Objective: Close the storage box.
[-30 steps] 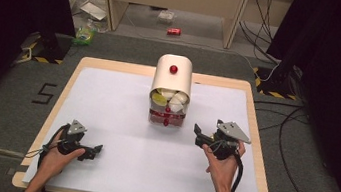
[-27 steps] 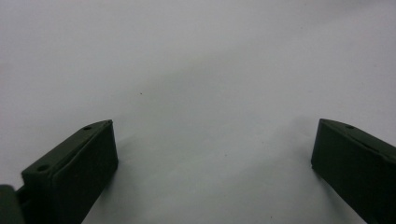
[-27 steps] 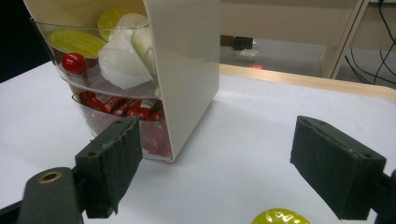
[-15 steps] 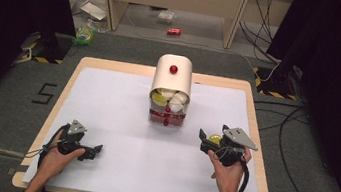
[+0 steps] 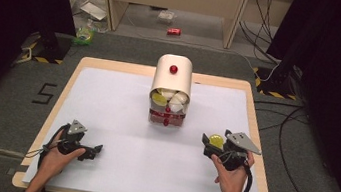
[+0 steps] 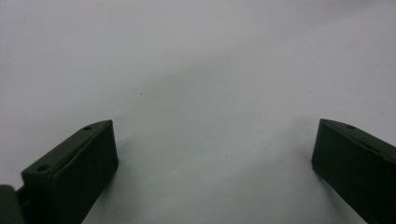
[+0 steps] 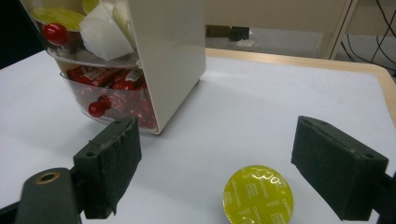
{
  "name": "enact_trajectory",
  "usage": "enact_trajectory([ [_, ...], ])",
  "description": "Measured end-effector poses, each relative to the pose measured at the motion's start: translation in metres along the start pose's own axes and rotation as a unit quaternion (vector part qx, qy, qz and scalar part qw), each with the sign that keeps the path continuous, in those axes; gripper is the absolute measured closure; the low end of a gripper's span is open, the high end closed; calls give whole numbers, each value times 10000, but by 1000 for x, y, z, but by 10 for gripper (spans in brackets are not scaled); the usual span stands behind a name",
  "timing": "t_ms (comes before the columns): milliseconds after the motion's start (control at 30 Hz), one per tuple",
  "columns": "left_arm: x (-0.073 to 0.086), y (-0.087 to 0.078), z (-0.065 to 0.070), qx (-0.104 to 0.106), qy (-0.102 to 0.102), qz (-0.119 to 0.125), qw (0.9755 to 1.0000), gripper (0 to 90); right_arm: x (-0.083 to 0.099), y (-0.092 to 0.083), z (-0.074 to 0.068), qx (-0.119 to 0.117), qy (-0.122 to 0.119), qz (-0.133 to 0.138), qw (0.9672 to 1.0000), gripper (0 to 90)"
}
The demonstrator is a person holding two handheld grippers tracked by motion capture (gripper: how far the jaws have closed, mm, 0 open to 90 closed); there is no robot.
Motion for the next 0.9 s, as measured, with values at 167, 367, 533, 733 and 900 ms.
enact_trajectory([
  [167, 0, 0, 0, 1, 1, 1, 10000, 0, 7, 0, 1, -17, 14, -54, 10000, 164],
  [367, 0, 0, 0, -3, 3, 11, 10000, 0, 13, -3, -2, -45, 2, -124, 9999, 163],
  [533, 0, 0, 0, -5, 6, 14, 10000, 0, 19, -5, -1, -31, -12, -180, 9998, 163],
  [733, 0, 0, 0, -5, 8, 14, 10000, 0, 22, -11, 5, 52, -13, -200, 9998, 163],
  [900, 0, 0, 0, -4, 8, 15, 10000, 0, 25, -16, 9, 95, 6, -221, 9997, 163],
])
Point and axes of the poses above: each handheld gripper's, and its own axes: y roughly forward along the jaws, x roughly out of its underside, z roughly to its right, the point moved 8 cm from there along y, roughly forward along the jaws, and after that the axes turned 13 degrees about -y, right-handed, at the moved point
